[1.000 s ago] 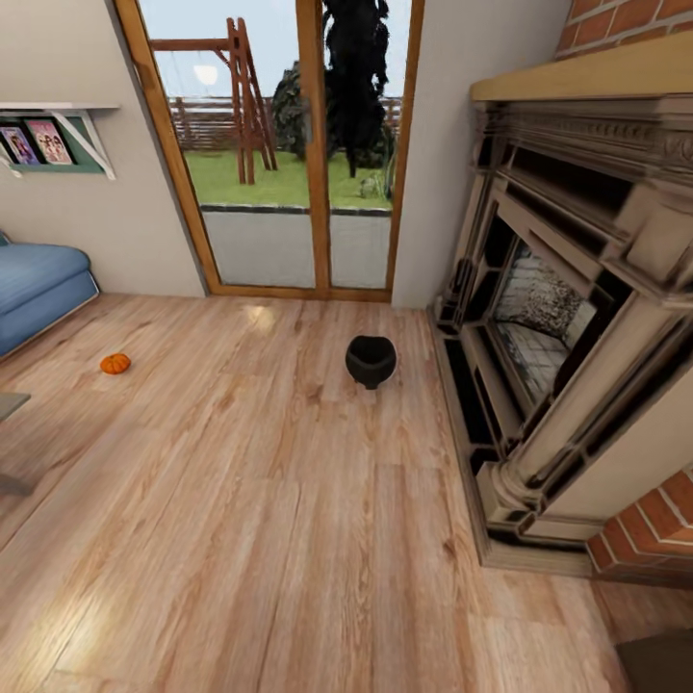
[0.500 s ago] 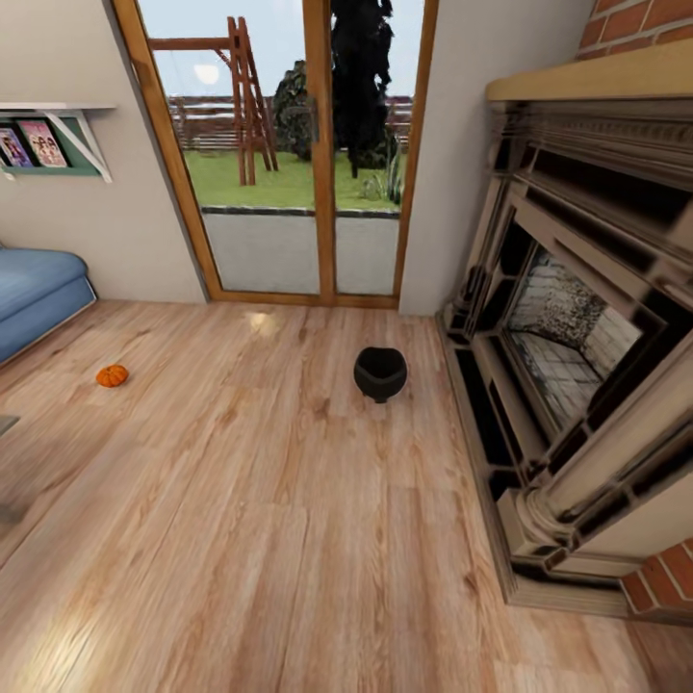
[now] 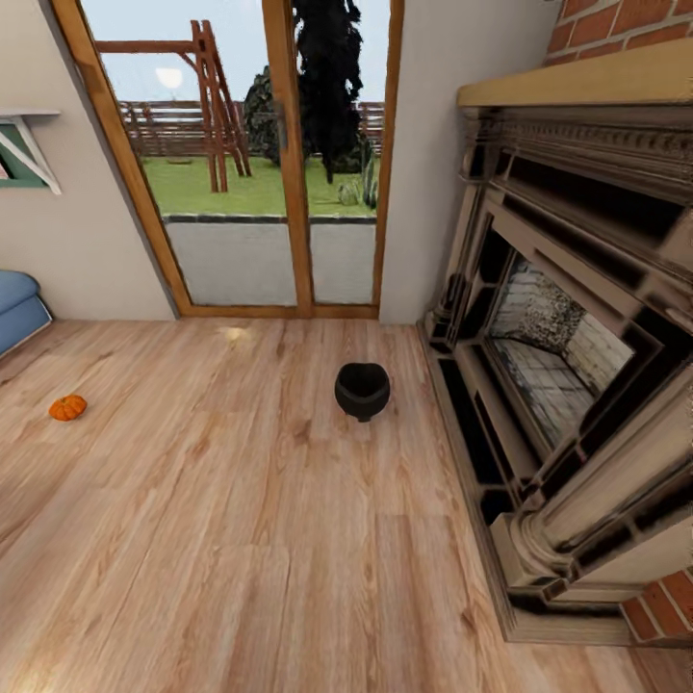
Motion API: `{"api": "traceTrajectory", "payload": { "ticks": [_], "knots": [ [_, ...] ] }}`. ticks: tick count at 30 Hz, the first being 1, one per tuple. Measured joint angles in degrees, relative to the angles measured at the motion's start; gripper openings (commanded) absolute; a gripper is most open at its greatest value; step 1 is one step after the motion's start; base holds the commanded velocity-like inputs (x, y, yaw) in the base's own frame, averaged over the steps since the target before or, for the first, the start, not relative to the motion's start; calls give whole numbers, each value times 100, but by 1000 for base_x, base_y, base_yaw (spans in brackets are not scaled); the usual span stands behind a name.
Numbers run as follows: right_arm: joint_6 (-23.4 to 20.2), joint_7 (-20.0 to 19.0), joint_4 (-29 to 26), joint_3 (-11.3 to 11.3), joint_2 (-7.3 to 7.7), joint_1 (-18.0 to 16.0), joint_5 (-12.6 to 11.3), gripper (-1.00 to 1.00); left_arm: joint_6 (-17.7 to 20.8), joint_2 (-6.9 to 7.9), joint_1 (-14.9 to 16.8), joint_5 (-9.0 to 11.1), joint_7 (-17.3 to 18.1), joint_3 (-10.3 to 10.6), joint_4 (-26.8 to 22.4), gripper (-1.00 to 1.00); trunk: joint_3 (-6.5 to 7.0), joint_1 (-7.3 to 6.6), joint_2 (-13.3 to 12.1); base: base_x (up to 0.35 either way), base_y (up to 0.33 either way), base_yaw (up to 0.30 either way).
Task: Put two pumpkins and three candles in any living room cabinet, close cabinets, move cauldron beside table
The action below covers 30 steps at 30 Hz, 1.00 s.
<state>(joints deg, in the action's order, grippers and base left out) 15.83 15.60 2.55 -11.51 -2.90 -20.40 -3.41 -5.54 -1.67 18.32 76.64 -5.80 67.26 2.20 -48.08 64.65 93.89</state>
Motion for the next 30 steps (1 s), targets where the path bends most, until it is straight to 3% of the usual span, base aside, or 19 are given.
{"api": "traceTrajectory", "payload": {
  "ticks": [17,30],
  "knots": [
    [9,-10,-6,0,-30,1,8,100,0,1,1,0,-2,-3,1,100,13,0,0,309,144,-14],
    [52,-14,0,0,-10,27,33,100,0,0,-1,-2,0,-3,7,100,117,0,0,295,135,0]
  ]
}}
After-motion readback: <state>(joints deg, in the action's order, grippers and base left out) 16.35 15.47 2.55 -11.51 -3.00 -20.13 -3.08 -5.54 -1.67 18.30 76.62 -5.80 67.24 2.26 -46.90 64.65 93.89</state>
